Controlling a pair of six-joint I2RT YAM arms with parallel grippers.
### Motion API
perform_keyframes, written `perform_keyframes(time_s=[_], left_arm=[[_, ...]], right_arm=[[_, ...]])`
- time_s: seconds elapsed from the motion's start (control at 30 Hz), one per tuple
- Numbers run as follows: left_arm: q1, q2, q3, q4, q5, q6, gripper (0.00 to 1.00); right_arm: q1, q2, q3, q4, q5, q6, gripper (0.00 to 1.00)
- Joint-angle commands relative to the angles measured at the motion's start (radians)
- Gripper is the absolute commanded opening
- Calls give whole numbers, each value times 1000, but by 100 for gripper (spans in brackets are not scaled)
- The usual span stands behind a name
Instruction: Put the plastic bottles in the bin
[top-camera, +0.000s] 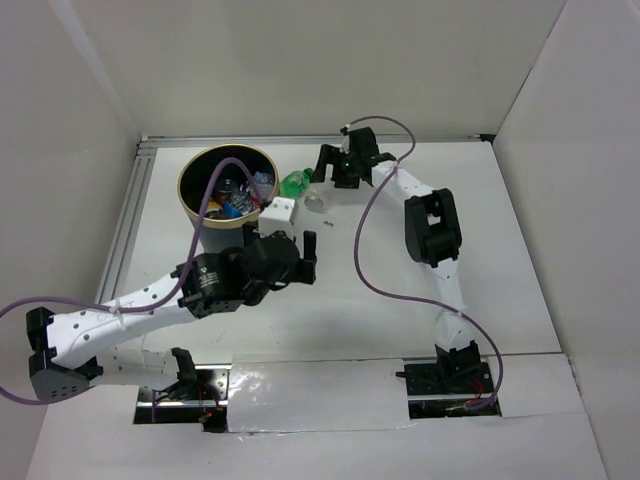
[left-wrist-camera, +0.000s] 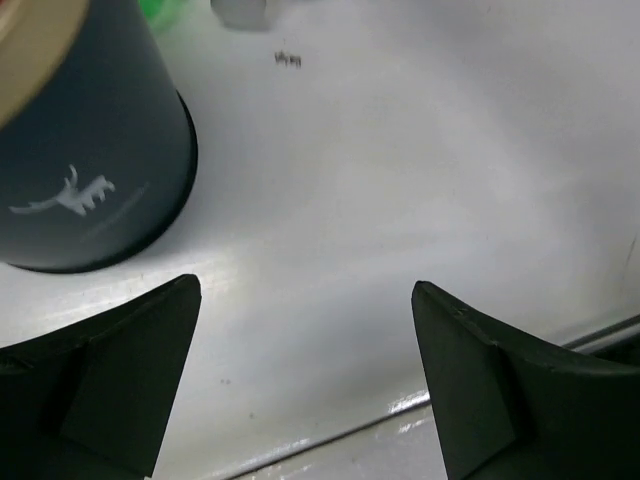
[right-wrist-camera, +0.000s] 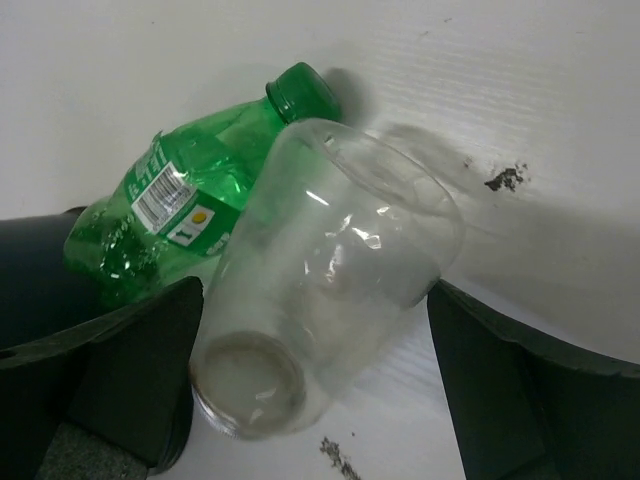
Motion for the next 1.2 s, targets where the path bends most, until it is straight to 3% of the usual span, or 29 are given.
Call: perform_keyframes(time_s=[0.0, 0.1, 0.17, 0.2, 0.23, 0.37, 0.43, 0.63, 0.7, 0.83, 0.93, 1.0, 1.1, 1.17], left_arm=[[-70, -16, -10, -84, -127, -237, 99], [-104, -5, -19, -158, -136, -328, 98], [-129, -5, -28, -192, -136, -360, 98], [-138, -5, -46, -192, -145, -395, 98], [-138, -5, -47, -192, -145, -408, 98], [-201, 4, -128, -192, -127, -489, 98], [-225, 14, -161, -177, -116, -518, 98], [-330, 33, -362, -84, -35, -652, 98], [-362, 46, -427, -40, -15, -707, 98], [-393, 125, -465, 21, 34, -719, 98], [-417, 208, -452, 21, 45, -719, 99], [-426, 247, -426, 11, 45, -729, 99], [-437, 303, -387, -17, 54, -755, 99], [-459, 313, -373, -32, 42, -771, 99]], right_arm=[[29, 47, 60, 25, 75, 38, 99], [40, 78, 73, 25, 86, 38, 96], [40, 67, 39, 25, 86, 38, 78], [25, 40, -2, 25, 66, 29, 57], [25, 39, -24, 25, 48, 29, 48], [-75, -72, -99, -19, -103, -20, 21], [-100, -184, -109, -42, -176, -110, 15], [-57, -451, 0, -60, -398, -421, 14], [-3, -500, 30, 26, -478, -476, 13], [121, -495, 91, 148, -510, -542, 12], [227, -389, 264, 106, -492, -542, 12], [277, -318, 415, 69, -463, -514, 16], [350, -214, 485, 58, -422, -473, 27], [370, -192, 461, 81, -397, -451, 51]])
